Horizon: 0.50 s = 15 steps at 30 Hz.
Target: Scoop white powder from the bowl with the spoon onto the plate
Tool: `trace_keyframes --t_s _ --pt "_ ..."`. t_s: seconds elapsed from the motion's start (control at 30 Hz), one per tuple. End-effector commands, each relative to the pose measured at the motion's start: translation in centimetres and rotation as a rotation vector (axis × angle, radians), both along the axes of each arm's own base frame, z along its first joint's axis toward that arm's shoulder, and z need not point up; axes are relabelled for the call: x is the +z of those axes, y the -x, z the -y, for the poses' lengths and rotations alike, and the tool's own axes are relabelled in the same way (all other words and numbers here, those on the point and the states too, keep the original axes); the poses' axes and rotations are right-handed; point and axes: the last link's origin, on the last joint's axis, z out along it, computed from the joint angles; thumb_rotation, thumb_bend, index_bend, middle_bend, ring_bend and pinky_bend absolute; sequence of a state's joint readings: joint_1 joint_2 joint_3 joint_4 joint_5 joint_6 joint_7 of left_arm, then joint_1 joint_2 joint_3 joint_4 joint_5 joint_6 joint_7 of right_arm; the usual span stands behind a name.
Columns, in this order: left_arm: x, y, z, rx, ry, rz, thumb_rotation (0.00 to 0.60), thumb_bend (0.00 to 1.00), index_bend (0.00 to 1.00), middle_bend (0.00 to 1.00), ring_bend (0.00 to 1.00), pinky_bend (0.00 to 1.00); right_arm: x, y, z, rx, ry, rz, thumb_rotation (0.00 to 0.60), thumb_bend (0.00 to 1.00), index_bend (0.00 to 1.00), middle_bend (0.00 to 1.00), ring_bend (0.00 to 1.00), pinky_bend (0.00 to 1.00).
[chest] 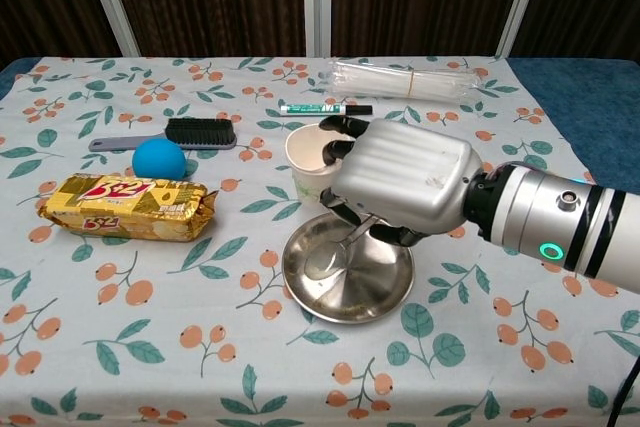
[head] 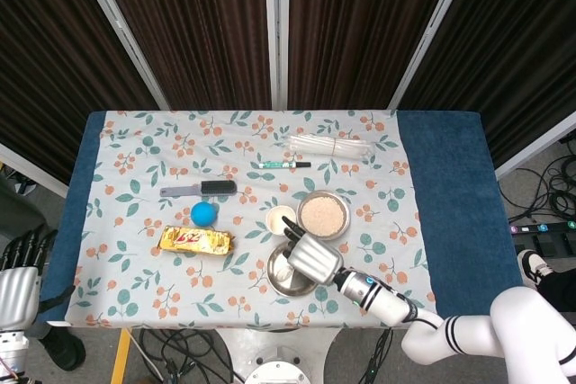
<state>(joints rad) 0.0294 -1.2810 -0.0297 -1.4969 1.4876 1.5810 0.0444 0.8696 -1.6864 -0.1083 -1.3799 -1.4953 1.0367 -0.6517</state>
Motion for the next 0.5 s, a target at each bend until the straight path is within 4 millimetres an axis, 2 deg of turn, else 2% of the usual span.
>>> trace_keyframes --t_s 0.03,0.1,0.3,0.43,0.5 --pt "0.0 0.1 0.0 0.002 -0.001 0.000 0.600 0.07 0.16 0.14 0.08 0.10 -0.2 0.1 -0.3 -0.005 -0.005 -0.002 0.600 0.23 0.40 0.45 0.10 0.00" --pt "0.0 0.1 0.0 0.002 -0.001 0.001 0.600 0.07 0.16 0.14 0.08 0.10 -0.1 0.1 -0.4 -0.002 0.000 -0.005 0.600 0.22 0.37 0.43 0.09 0.00" --pt "0.0 0.1 0.1 -0.001 -0.001 0.003 0.600 0.07 0.16 0.14 0.08 0.10 1.3 0.2 -0.4 -0.004 0.025 0.017 0.600 0.22 0.35 0.41 0.08 0.00" --pt "0.0 0.1 0.0 -0.003 -0.002 0.003 0.600 0.07 0.16 0.14 0.08 0.10 3.8 0.0 -0.2 -0.004 0.065 0.075 0.600 0.22 0.34 0.41 0.08 0.00" --pt "0.1 0.1 -0.1 -0.006 -0.002 0.002 0.600 0.07 0.16 0.14 0.08 0.10 5.9 0.5 0.0 -0.027 0.098 0.109 0.600 0.22 0.34 0.40 0.08 0.00"
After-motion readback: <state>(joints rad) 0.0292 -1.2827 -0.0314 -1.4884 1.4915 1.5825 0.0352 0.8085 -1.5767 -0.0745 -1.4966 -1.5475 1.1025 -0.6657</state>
